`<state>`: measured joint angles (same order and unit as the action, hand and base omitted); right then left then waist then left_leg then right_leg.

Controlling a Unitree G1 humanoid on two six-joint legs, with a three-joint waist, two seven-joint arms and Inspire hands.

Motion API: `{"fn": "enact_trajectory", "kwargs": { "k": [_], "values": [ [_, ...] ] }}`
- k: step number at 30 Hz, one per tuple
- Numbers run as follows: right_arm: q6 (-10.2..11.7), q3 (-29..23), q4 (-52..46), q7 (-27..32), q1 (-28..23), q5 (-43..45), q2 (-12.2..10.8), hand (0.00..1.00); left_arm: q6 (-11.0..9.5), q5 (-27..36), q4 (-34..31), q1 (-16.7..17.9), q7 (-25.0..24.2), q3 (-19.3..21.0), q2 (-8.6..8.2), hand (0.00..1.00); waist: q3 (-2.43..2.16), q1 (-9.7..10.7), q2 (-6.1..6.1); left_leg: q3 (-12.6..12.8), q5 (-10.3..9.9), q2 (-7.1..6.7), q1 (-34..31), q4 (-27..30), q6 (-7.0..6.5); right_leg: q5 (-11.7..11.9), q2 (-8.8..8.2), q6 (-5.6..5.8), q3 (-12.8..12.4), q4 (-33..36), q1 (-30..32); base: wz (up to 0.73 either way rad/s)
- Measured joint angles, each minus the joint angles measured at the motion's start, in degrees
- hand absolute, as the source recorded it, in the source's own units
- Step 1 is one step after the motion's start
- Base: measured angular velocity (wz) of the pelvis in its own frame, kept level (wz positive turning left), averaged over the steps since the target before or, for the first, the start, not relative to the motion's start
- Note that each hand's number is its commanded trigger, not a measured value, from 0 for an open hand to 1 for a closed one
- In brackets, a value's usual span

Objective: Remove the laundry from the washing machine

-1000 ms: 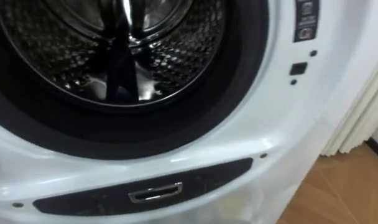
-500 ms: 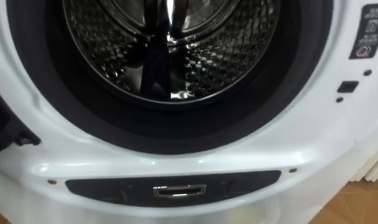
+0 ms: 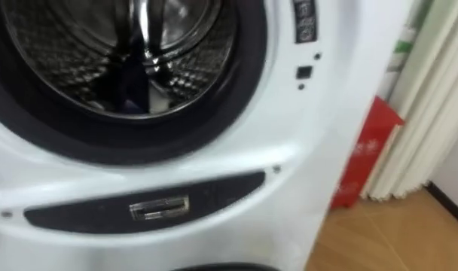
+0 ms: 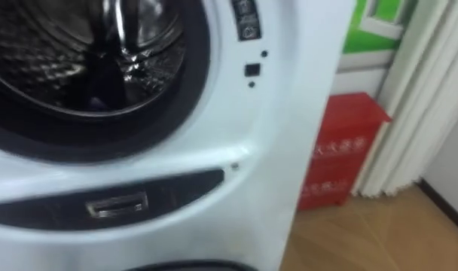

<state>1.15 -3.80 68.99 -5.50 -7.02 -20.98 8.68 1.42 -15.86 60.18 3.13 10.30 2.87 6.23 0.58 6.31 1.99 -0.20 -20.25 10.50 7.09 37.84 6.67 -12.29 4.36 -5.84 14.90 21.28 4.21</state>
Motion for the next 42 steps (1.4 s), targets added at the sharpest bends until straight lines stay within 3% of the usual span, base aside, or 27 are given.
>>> {"fn": "enact_trajectory", "kwargs": {
  "k": [1,3,4,5,6,7,8,10,11,12,13,16,18,20,22,26,28,32,38,42],
  "values": [
    [0.1,-0.3,-0.2,0.0,0.0,-0.1,0.0,0.00,-0.5,0.0,-0.2,-1.3,0.0,-1.6,-0.05,0.00,0.19,0.1,-0.20,0.1,-2.7,0.00,1.6,-5.3,-0.20,0.8,-0.22,0.26,0.4,0.5,1.6,0.14],
    [0.1,-1.5,-0.2,-0.1,0.4,0.4,-0.1,0.00,-0.6,-0.1,-0.1,-2.9,-0.1,-3.4,-0.16,0.00,-0.06,0.2,0.27,-0.1,-5.3,-0.08,3.3,-13.4,-1.08,3.1,-0.37,0.80,0.8,0.4,3.8,0.12],
    [0.1,-2.5,-0.2,-0.4,0.7,1.3,-0.3,0.00,-0.6,0.0,0.0,-3.8,-0.1,-4.2,-0.21,0.00,0.21,0.3,0.56,0.0,-6.0,-0.49,3.0,-17.1,-2.25,5.0,-0.61,1.42,0.9,0.1,5.1,0.13],
    [0.0,-2.9,-0.2,-0.6,0.6,1.3,-0.5,0.00,-0.6,0.0,0.1,-4.0,-0.1,-4.6,-0.19,0.00,0.13,0.3,0.18,0.0,-5.9,-1.11,2.5,-18.0,-3.19,5.9,-1.06,1.76,0.8,-0.3,5.6,0.03],
    [-0.4,-3.2,-0.1,-1.1,0.5,1.2,-0.8,0.00,-0.5,0.2,1.0,-3.8,-0.1,-5.6,-0.13,0.00,0.05,-0.1,-0.85,0.9,-4.5,-2.70,1.8,-18.9,-5.71,8.4,-2.05,2.45,-0.5,-2.0,6.0,-0.17],
    [-0.6,-3.1,-0.3,-1.7,0.6,1.2,-0.6,0.00,-0.5,0.7,1.8,-3.1,-0.6,-6.2,-0.31,0.00,0.02,-0.3,-1.09,1.6,-3.8,-4.01,0.9,-18.9,-6.92,11.3,-2.69,3.20,-1.5,-4.2,6.1,-0.25],
    [-0.7,-3.0,-0.3,-1.8,0.6,1.1,-0.6,0.00,-0.4,0.8,1.9,-2.5,-0.9,-6.5,-0.30,0.00,-0.06,-0.3,-1.29,1.9,-3.3,-4.75,0.3,-18.7,-7.59,12.7,-3.19,3.52,-2.0,-5.5,6.0,-0.23],
    [-1.1,-3.1,-0.4,-2.1,0.3,-0.3,-0.7,0.00,-0.4,2.8,3.0,-0.8,-1.0,-7.1,-0.45,0.00,-0.34,-0.1,-1.93,2.8,-1.0,-7.64,-1.7,-18.8,-9.65,18.4,-5.24,5.08,-3.9,-10.8,5.7,-0.08],
    [-1.2,-3.2,-0.4,-2.2,0.1,-1.3,-0.7,0.00,-0.4,2.9,3.7,-0.7,-1.0,-7.1,-0.42,0.00,-0.38,0.1,-2.07,3.0,-0.5,-8.22,-2.0,-18.9,-10.08,19.2,-5.56,5.76,-4.5,-11.3,5.6,0.15],
    [-1.3,-3.2,-0.4,-2.2,-0.7,-3.5,-0.7,0.00,-0.4,3.7,5.2,-0.4,-1.0,-7.1,-0.22,0.00,-0.44,0.5,-1.92,4.5,0.2,-8.32,-2.6,-18.9,-10.38,18.8,-6.69,7.03,-5.6,-9.6,5.6,0.41],
    [-1.3,-3.9,-0.4,-2.2,-1.3,-5.3,-0.7,0.00,-0.4,4.6,5.4,0.5,-0.8,-7.0,0.07,0.00,-0.24,1.4,-2.05,4.9,1.2,-8.24,-2.7,-19.3,-10.45,15.1,-7.92,8.22,-5.4,-5.1,5.0,0.50],
    [-1.0,-4.4,-0.4,-1.6,-3.2,-6.3,-0.6,0.00,-0.8,6.7,5.6,2.1,0.2,-5.2,0.20,0.00,-0.59,1.1,-1.83,5.2,3.6,-8.26,-2.4,-22.2,-10.54,7.0,-9.81,9.24,-6.5,3.5,0.6,0.27],
    [-0.9,-3.9,0.0,-1.5,-3.7,-6.6,-0.7,0.00,-1.0,7.6,5.6,3.3,0.4,-2.9,0.45,0.00,-0.61,0.5,-2.50,6.3,5.0,-8.46,-2.2,-24.1,-9.35,4.7,-9.90,9.56,-7.1,1.3,-3.3,-0.08],
    [-0.8,-3.8,0.5,-1.4,-4.7,-6.9,-1.3,0.00,-1.7,9.7,5.8,4.7,0.5,0.1,0.70,0.00,-0.61,-0.6,-3.40,6.8,5.7,-8.91,-2.0,-24.8,-8.40,4.2,-9.37,9.59,-7.0,-4.5,-5.7,-0.38],
    [-0.8,-3.8,0.9,-1.2,-5.4,-7.0,-1.3,0.00,-2.8,13.9,6.3,7.6,1.2,3.2,0.67,0.00,-0.68,-2.3,-3.36,9.0,6.1,-8.58,-0.9,-25.7,-7.61,4.6,-8.20,8.08,-7.1,-9.7,-7.5,-0.54],
    [-0.8,-3.7,1.0,-0.9,-5.5,-6.7,-1.2,0.00,-3.5,20.9,6.3,9.6,2.9,6.8,1.25,0.00,-0.62,-3.1,-3.34,9.4,6.8,-7.58,-0.2,-26.9,-6.56,4.4,-6.97,7.22,-7.9,-10.6,-7.1,-0.12],
    [-0.7,-4.7,1.1,-0.9,-5.5,-6.7,-0.9,0.00,-4.1,25.0,6.1,9.6,3.5,12.6,1.54,0.00,-0.61,-4.6,-3.15,9.6,7.0,-7.12,0.4,-27.5,-6.12,4.3,-6.43,6.80,-8.0,-10.8,-7.3,-0.07],
    [-0.9,-6.0,1.1,-0.6,-5.0,-6.0,0.5,0.00,-4.2,33.3,2.6,10.0,5.6,18.4,2.80,0.00,-0.82,-5.9,-2.10,9.2,7.3,-6.97,0.5,-28.3,-5.74,4.0,-6.30,6.43,-6.9,-10.8,-7.5,0.08],
    [-1.3,-12.2,-0.3,0.5,-5.3,-3.6,2.1,0.00,-4.0,50.5,-3.1,8.0,10.5,30.4,6.59,0.00,-0.86,-8.7,-0.29,7.7,7.3,-7.19,0.6,-29.2,-5.73,3.5,-6.35,6.64,-6.1,-11.6,-8.3,0.09],
    [-1.2,-14.3,-0.7,1.7,-5.3,-2.4,2.5,0.00,-4.5,56.7,-11.3,7.0,16.1,34.5,9.33,0.00,-0.49,-10.9,1.35,7.4,7.3,-7.15,0.4,-29.3,-5.73,3.5,-6.39,6.71,-5.4,-11.6,-8.2,0.07]
  ]
}}
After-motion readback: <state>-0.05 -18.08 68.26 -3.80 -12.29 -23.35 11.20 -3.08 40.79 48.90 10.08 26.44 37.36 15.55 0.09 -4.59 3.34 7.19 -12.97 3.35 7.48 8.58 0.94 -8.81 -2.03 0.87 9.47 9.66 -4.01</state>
